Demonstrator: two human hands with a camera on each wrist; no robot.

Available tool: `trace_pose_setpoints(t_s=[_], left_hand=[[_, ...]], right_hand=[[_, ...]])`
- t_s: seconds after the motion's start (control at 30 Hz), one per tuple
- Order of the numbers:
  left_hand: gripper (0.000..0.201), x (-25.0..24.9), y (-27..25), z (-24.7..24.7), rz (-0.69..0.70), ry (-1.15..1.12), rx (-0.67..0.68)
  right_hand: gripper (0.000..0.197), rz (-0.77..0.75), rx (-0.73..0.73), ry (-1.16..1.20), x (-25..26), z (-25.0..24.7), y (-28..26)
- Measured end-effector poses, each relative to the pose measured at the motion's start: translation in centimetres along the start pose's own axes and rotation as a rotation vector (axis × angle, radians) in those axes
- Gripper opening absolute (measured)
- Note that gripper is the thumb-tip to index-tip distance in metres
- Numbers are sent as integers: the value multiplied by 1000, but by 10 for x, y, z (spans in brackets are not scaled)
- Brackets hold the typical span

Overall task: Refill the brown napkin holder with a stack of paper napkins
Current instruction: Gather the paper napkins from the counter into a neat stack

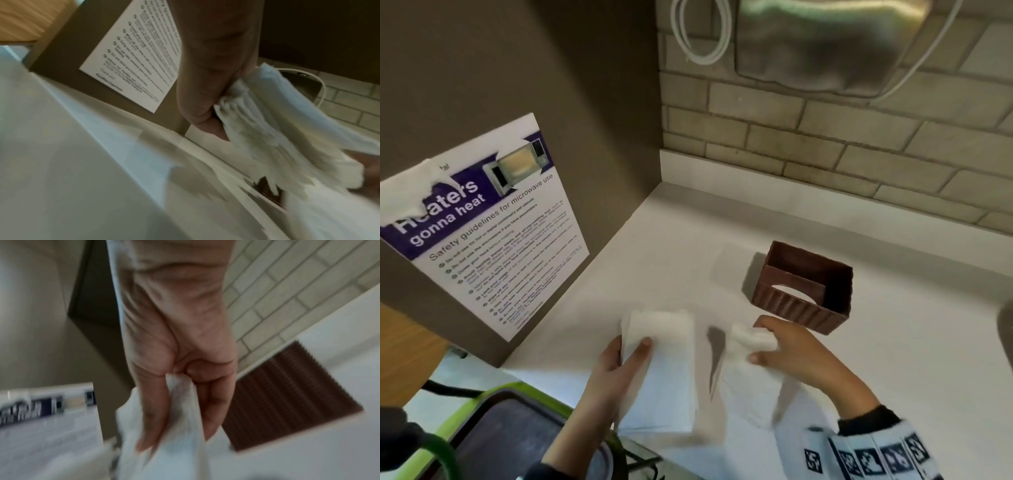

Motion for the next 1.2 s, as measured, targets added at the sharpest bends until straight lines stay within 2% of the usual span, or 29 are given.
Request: trace_pose_setpoints(t_s=[0.07, 0.17, 0.23, 0.33, 0.43, 0.5, 0.57, 0.67, 0.73, 0.83, 0.93, 1.0, 1.07, 1.13, 1.2], left_hand=[[36, -7, 4, 3, 30, 0, 3], [28, -21, 2, 27, 75, 44, 103], [29, -32, -5, 53, 110, 84, 218], [30, -41, -20, 92, 77, 109, 405], [37, -40, -26, 116, 23, 94, 508], [53, -27, -16, 118, -21, 105, 490], [77, 14, 19, 113, -97, 96, 429], [89, 45, 43, 112, -127, 55, 435], [83, 15, 12, 121, -152, 41, 459], [68, -26, -25, 134, -51, -11, 548], [63, -42, -33, 129, 42, 31, 461], [55, -47, -30, 122, 97, 45, 355], [38, -53, -26, 115, 136, -31, 269], [26, -63, -27, 112, 184, -106, 231], [26, -71, -34, 119, 259, -106, 271]], right_hand=[[20, -78, 129, 126, 13, -13, -32], [22, -168, 273, 379, 44, -32, -65], [31, -172, 260, 510, 56, -39, -67], [35, -178, 146, 461, 63, -39, -53], [29, -112, 51, 432, 53, -34, -37], [27, -76, 11, 434, 44, -31, -33], [29, -59, -29, 418, 37, -30, -31], [24, -58, -83, 401, 35, -34, -30], [23, -45, -105, 404, 35, -34, -30], [22, -29, -131, 375, 36, -34, -29], [25, -6, -168, 304, 35, -33, -28], [43, 6, -308, 301, 33, -40, -31], [71, 16, -453, 484, 29, -44, -38], [79, 36, -386, 754, 28, -26, -37], [66, 56, -242, 870, 31, -1, -33]])
Point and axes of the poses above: each hand's wrist, its own y-axis towards the middle knuckle, its own z-axis out of the palm, x = y × z, the point moved 10 cm from there along y, towards the middle knuckle, and after that the axes turned 3 degrees about -x, right-handed, at the moved point
